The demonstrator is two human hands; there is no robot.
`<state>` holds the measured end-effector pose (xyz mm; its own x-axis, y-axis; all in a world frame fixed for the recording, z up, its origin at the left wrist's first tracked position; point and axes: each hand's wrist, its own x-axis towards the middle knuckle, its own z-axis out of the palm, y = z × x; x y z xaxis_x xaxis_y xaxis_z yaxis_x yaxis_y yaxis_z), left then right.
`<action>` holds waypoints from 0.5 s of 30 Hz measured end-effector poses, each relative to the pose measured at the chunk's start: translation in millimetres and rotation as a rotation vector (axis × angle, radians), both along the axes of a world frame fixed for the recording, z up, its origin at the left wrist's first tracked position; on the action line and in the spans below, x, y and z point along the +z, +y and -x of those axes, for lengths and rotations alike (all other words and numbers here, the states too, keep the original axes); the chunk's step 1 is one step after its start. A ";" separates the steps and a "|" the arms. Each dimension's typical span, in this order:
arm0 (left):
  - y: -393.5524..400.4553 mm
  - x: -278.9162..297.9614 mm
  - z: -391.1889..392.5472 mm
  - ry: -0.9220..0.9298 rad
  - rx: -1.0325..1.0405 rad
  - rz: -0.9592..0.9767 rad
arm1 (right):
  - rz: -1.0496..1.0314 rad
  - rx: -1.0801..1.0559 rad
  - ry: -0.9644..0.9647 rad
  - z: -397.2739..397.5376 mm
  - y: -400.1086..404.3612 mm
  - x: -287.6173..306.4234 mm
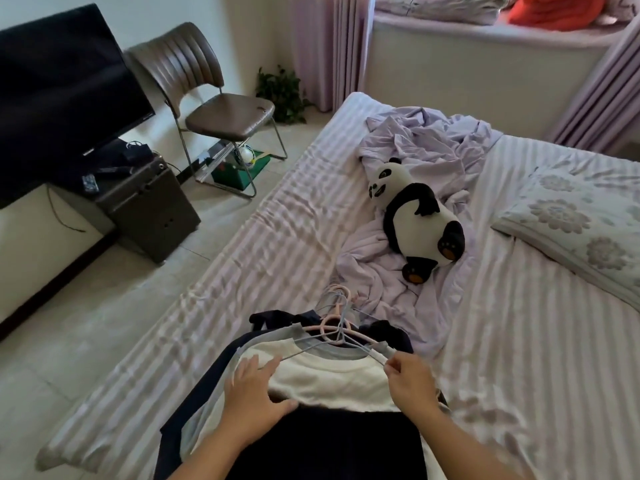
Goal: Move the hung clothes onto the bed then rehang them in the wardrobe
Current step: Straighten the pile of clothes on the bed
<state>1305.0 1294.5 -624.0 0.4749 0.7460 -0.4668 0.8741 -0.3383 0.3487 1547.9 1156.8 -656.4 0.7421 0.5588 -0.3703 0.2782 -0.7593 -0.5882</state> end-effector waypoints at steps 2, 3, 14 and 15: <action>-2.2 -16.9 -6.5 0.074 -0.035 0.002 | -0.039 -0.038 0.013 0.3 6.4 -13.8; -3.6 -23.2 -8.9 0.103 -0.060 -0.017 | -0.042 -0.061 0.008 0.9 9.5 -19.1; -12.5 -68.9 -14.5 0.248 -0.132 -0.035 | -0.069 0.008 -0.190 32.6 -0.4 -47.0; -11.6 -70.1 -15.9 0.253 -0.131 -0.021 | -0.040 0.118 -0.272 39.1 -7.5 -49.2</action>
<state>1320.8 1282.9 -694.0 0.4384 0.6968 -0.5678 0.8807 -0.4592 0.1165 1508.8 1149.4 -705.6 0.7399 0.6573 -0.1429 0.5147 -0.6900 -0.5090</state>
